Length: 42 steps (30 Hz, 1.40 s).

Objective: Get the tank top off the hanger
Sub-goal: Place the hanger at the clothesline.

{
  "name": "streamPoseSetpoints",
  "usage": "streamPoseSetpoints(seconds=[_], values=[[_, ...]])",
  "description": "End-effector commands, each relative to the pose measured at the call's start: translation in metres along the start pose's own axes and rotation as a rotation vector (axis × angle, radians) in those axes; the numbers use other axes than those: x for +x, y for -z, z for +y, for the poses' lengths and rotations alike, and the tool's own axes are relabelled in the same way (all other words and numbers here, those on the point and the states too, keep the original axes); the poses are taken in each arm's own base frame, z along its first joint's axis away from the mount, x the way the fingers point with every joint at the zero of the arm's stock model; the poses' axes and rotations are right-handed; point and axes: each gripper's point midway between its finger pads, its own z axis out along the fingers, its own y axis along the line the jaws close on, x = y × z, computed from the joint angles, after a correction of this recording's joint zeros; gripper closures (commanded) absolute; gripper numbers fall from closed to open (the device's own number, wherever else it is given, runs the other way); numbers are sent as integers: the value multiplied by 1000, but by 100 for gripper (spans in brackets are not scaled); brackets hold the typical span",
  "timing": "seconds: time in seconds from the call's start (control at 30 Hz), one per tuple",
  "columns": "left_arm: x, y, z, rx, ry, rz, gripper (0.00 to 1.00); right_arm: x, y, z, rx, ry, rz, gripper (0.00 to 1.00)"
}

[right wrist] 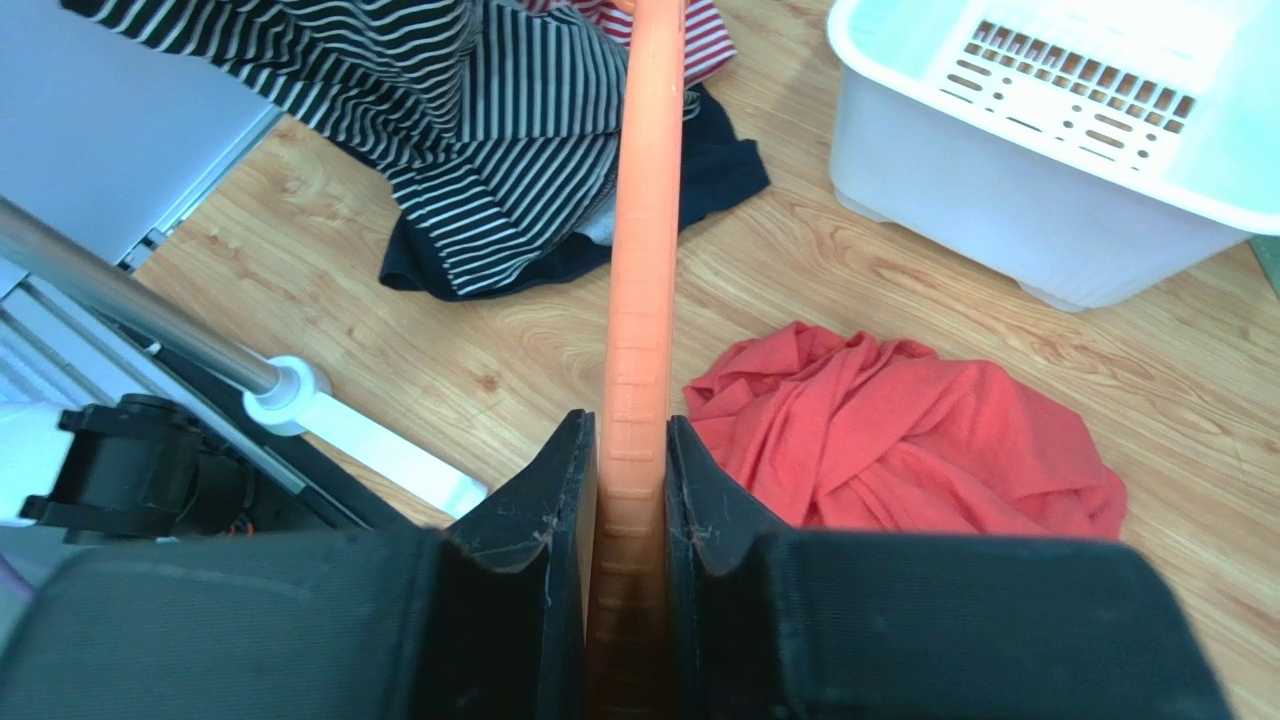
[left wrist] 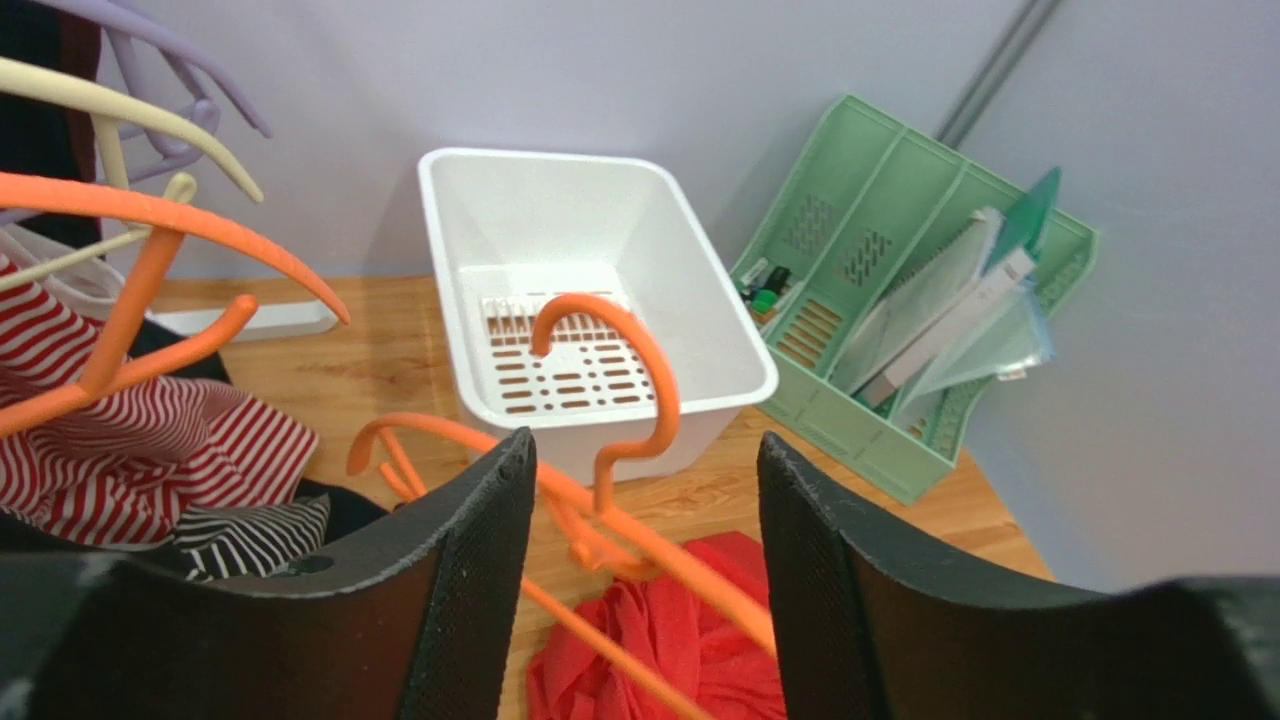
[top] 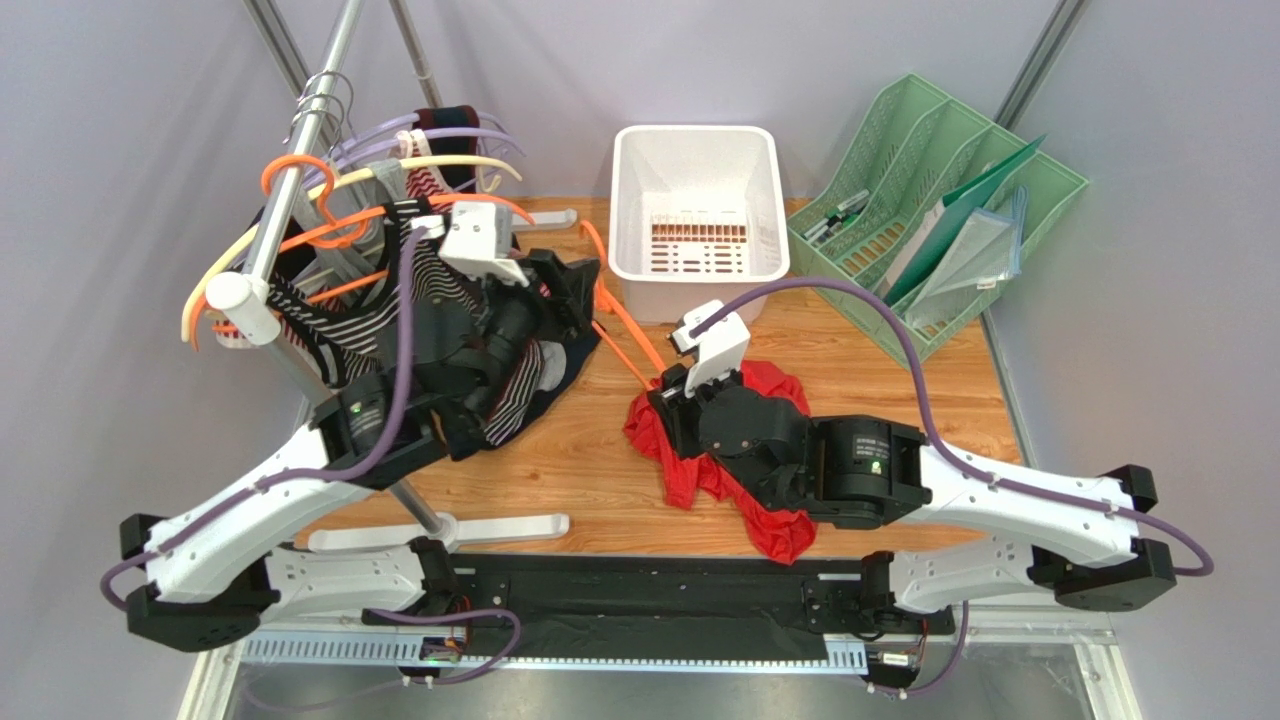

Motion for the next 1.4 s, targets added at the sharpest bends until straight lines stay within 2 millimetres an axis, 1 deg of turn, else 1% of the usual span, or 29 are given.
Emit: streamPoseSetpoints(seconds=[0.0, 0.03, 0.07, 0.1, 0.13, 0.17, 0.23, 0.3, 0.33, 0.4, 0.43, 0.47, 0.5, 0.53, 0.57, 0.6, 0.63, 0.67, 0.77, 0.83, 0.87, 0.9, 0.93, 0.97, 1.07, 1.1, 1.13, 1.2, 1.37], values=[[-17, 30, -12, 188, 31, 6, 36, -26, 8, -21, 2, -67, -82, 100], [-24, 42, -17, 256, 39, 5, 36, -28, 10, -20, -30, -68, -81, 100], [-27, 50, -17, 287, 41, 8, 35, -36, 12, -32, -21, -84, -100, 100], [-23, 57, -17, 320, 28, 31, 35, -40, 11, -37, -22, -79, -111, 100], [-30, 73, -21, 400, 36, 25, 34, -43, 11, -35, -68, -80, -107, 100], [-26, 80, -21, 431, 34, 37, 32, -51, 11, -49, -56, -91, -128, 100], [-24, 102, -19, 511, 37, 60, 30, -61, 10, -60, -78, -89, -147, 100], [-9, 114, -13, 535, 38, 118, 30, -72, 11, -65, -100, -86, -170, 100], [-8, 128, -13, 587, 47, 125, 30, -80, 13, -59, -168, -45, -180, 100], [14, 142, -14, 648, 54, 195, 30, -95, 7, -66, -173, -16, -223, 100], [13, 155, -10, 680, 75, 187, 31, -107, 11, -61, -227, 26, -247, 100], [30, 158, -9, 695, 76, 221, 31, -113, 4, -69, -220, 50, -255, 100], [37, 165, -8, 714, 97, 245, 31, -124, 1, -71, -226, 66, -287, 100], [38, 178, -4, 752, 115, 244, 31, -122, -13, -65, -270, 88, -264, 100], [51, 180, -1, 748, 119, 273, 31, -141, -13, -75, -252, 106, -299, 100], [59, 184, 3, 742, 128, 294, 31, -147, -19, -78, -250, 109, -306, 100], [59, 192, 9, 747, 153, 290, 31, -145, -40, -77, -270, 141, -277, 100], [67, 194, 13, 741, 158, 307, 32, -166, -39, -87, -260, 152, -320, 100], [80, 207, 27, 734, 184, 337, 32, -192, -69, -102, -235, 195, -338, 100], [81, 216, 35, 741, 210, 323, 32, -199, -80, -97, -289, 230, -338, 100], [88, 218, 37, 738, 223, 336, 32, -193, -103, -100, -312, 239, -307, 100], [87, 222, 41, 742, 238, 321, 32, -211, -99, -96, -342, 270, -349, 100], [89, 224, 43, 744, 246, 322, 32, -210, -106, -90, -396, 291, -344, 100], [93, 225, 44, 740, 255, 330, 32, -204, -128, -90, -418, 302, -311, 100], [94, 231, 49, 745, 271, 328, 32, -221, -137, -86, -472, 360, -327, 100], [94, 232, 49, 746, 272, 329, 32, -206, -166, -92, -484, 344, -273, 100], [96, 232, 50, 744, 274, 334, 32, -225, -159, -91, -512, 356, -326, 100], [98, 232, 51, 733, 272, 340, 32, -220, -185, -92, -561, 338, -329, 100], [104, 225, 54, 694, 269, 353, 33, -236, -204, -74, -696, 307, -441, 100]])
